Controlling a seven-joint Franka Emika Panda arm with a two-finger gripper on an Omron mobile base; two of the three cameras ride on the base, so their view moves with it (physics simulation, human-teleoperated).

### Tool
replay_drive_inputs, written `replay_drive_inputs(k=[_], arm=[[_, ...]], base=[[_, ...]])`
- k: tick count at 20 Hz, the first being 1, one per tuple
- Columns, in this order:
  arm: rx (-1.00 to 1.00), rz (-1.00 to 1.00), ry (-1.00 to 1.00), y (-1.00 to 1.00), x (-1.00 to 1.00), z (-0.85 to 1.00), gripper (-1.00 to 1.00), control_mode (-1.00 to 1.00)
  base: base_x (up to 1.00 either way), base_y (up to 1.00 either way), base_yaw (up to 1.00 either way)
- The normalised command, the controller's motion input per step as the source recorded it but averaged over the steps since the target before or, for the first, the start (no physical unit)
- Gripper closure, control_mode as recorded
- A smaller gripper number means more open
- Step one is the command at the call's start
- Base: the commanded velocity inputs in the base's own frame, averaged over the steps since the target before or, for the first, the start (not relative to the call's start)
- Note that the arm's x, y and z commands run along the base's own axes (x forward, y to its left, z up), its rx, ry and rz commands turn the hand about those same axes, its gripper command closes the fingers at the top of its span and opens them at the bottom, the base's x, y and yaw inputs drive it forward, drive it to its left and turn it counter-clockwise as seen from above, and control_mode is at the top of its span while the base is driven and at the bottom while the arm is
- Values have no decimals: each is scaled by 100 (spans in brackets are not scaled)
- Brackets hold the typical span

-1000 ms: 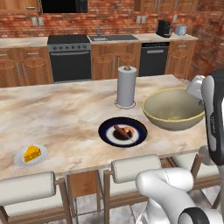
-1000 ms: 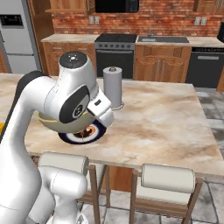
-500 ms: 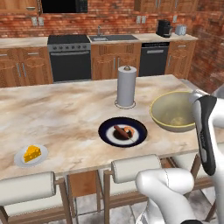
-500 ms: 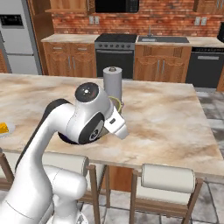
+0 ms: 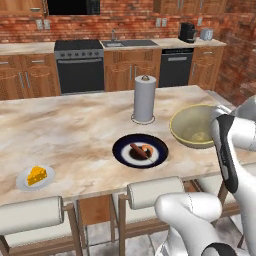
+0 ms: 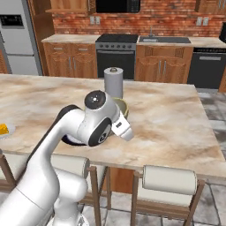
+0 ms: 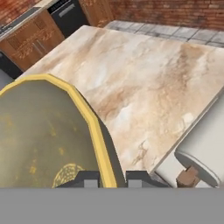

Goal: Take the smaller bowl and place it next to the appetizer plate on the dining counter , and place the larger bowl next to the plate with cooked food.

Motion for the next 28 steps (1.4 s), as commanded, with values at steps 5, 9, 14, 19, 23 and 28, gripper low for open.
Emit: replay_drive_inputs(k=[5,9,14,19,23,28], arm=[[15,0,8,-14,28,-3,100,-100],[23,0,9,-20,26,-10,100,-100],[11,0,3,-14,36,-22,100,-100],[0,0,0,0,46,-33,100,-100],[0,0,-2,-3,50,-51,100,-100],[0,0,-1,-13,36,-40,100,-100]], base=[[0,0,0],[0,0,0],[0,0,0],[0,0,0],[0,0,0],[0,0,0]])
